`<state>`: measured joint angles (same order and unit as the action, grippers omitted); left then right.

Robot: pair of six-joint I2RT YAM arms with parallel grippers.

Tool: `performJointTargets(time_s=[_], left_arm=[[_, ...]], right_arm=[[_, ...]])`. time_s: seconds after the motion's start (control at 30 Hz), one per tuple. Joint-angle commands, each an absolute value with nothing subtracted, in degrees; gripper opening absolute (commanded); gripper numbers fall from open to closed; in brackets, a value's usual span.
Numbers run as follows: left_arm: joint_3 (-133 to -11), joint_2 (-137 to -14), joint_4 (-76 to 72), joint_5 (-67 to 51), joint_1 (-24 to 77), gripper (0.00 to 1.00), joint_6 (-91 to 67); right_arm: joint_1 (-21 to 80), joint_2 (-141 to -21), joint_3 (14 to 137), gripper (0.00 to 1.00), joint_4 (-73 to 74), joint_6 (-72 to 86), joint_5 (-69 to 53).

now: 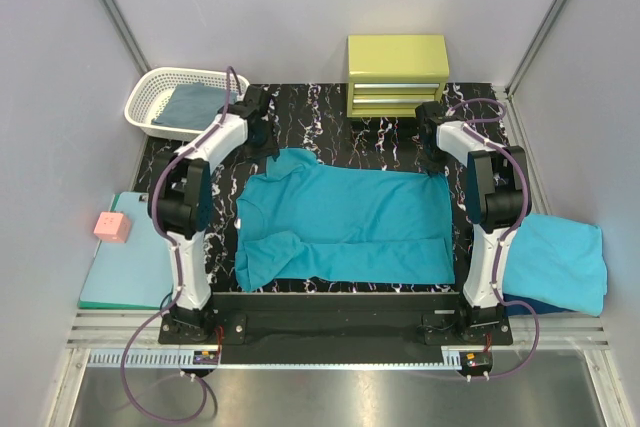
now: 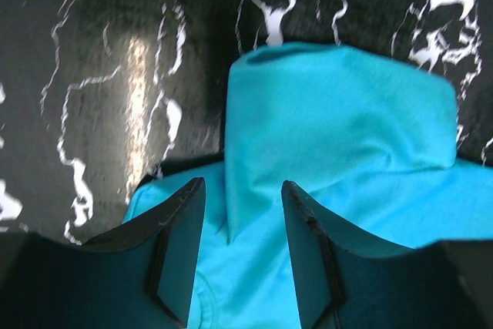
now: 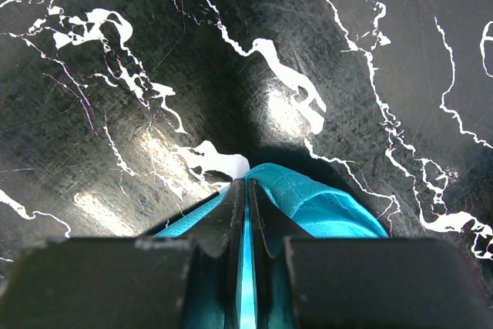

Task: Fold and stack the t-shirts
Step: Fold the tshirt

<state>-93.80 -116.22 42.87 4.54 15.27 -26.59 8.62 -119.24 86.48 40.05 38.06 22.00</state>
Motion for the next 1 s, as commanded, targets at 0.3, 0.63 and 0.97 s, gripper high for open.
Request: performJointTargets(time_s=[0.3, 0.63, 0.97], left_arm=[[-107.66, -125.50, 41.40, 3.08, 14.41, 0.47, -24.52], [-120.14, -133.15, 41.31, -3.33, 14.94, 0.46, -25.66], [-121.47, -137.37, 42.72, -5.71, 15.56, 0.46, -26.01]], right_arm=[[8.61, -120.32, 86.84, 0.09, 40.78, 37.71, 23.20], [8.70, -121.82, 88.42, 0.09, 40.96, 37.44, 22.76], [8.70, -122.78, 90.09, 0.09, 41.31, 37.27, 22.85]])
